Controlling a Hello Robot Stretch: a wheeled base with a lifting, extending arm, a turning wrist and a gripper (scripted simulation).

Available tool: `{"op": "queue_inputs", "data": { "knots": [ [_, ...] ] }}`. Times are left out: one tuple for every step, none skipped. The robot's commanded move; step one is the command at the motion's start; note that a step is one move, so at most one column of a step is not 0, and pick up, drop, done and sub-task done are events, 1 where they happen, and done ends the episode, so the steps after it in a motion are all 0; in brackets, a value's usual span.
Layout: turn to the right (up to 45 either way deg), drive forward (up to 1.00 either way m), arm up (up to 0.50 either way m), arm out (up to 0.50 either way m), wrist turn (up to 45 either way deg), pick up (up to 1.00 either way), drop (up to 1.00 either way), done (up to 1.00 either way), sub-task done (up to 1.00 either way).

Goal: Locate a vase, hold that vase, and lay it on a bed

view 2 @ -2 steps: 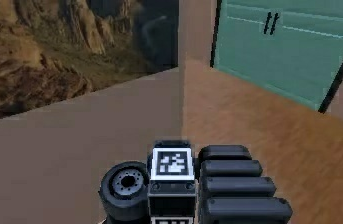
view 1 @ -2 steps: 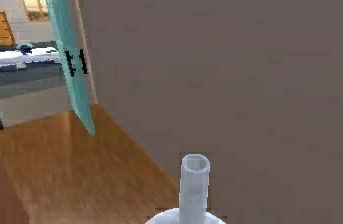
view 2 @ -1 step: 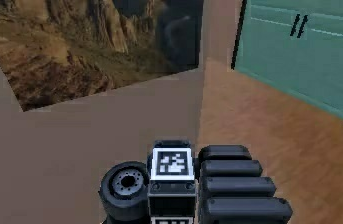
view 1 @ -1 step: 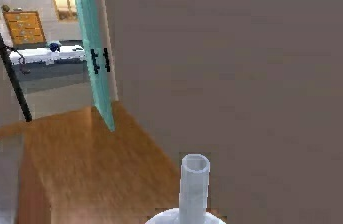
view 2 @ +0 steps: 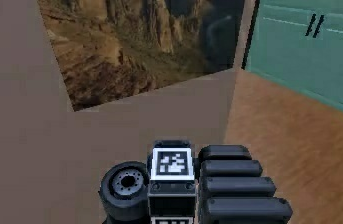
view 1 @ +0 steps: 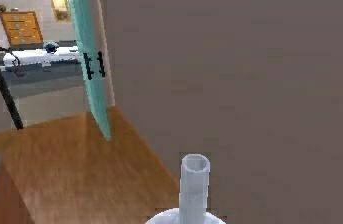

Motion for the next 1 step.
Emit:
{"op": "queue_inputs", "data": {
  "knots": [
    [-27.0,0.0,0.0,0.0,0.0,0.0,0.0,0.0,0.0]
  ]
}}
